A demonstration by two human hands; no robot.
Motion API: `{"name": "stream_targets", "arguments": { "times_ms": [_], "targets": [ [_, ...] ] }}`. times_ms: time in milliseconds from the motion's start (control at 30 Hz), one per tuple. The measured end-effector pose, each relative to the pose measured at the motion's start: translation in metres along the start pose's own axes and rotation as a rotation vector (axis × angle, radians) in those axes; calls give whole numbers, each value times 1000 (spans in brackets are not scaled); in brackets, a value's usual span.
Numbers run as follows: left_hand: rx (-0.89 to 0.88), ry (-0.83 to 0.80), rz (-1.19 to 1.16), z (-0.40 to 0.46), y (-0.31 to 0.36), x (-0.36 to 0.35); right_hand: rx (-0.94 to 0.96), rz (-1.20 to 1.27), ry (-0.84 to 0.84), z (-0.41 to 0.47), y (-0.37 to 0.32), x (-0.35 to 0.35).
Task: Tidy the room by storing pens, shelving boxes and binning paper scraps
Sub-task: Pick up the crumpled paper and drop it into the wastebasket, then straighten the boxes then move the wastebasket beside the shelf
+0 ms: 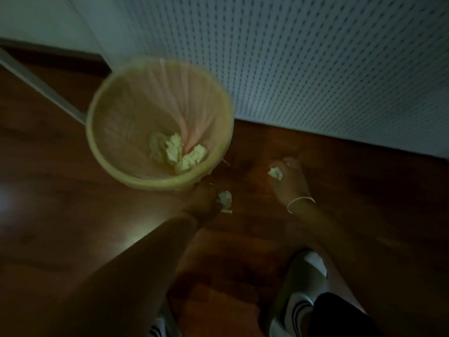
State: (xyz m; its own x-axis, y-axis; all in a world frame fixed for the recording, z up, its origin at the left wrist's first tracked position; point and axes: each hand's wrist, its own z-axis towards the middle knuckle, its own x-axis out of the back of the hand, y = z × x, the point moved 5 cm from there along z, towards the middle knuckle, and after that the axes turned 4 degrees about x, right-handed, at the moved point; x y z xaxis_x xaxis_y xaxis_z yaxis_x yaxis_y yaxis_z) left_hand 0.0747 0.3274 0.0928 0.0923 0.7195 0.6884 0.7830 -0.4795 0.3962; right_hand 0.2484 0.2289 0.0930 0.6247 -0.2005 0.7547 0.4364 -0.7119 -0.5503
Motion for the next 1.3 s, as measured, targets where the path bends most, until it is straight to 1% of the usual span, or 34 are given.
{"name": "stream_targets", "arguments": {
  "times_ms": [67,133,233,333,400,467,567,667,733,933,1067,1167,1300],
  "targets": [
    [-82,-9,-83,-27,19,29,67,11,48,-18,-31,30],
    [-156,27,-60,-57,39,62,145,33,121,-36,-65,61],
    [-193,186,10,-96,50,110,278,65,155,-57,-115,93],
    [-161,361,-15,-120,38,150,368,92,170,-70,-157,110],
    [-126,464,-73,-135,25,172,406,98,156,-79,-184,114],
    [-92,514,-145,-144,15,187,426,136,77,-85,-204,112],
    [-65,559,-162,-154,6,201,434,165,-47,-96,-228,109],
    [-60,558,-112,-170,9,210,454,122,-45,-109,-238,123],
    [-62,557,-95,-182,18,218,482,94,-15,-117,-238,137],
    [-198,599,24,-240,80,259,549,-32,98,-161,-239,204],
    [-272,712,155,-290,131,288,594,-88,227,-204,-250,259],
    [-346,811,236,-336,171,310,646,-148,370,-242,-262,308],
    [-421,903,289,-387,213,334,681,-214,515,-288,-274,369]
  ]
}}
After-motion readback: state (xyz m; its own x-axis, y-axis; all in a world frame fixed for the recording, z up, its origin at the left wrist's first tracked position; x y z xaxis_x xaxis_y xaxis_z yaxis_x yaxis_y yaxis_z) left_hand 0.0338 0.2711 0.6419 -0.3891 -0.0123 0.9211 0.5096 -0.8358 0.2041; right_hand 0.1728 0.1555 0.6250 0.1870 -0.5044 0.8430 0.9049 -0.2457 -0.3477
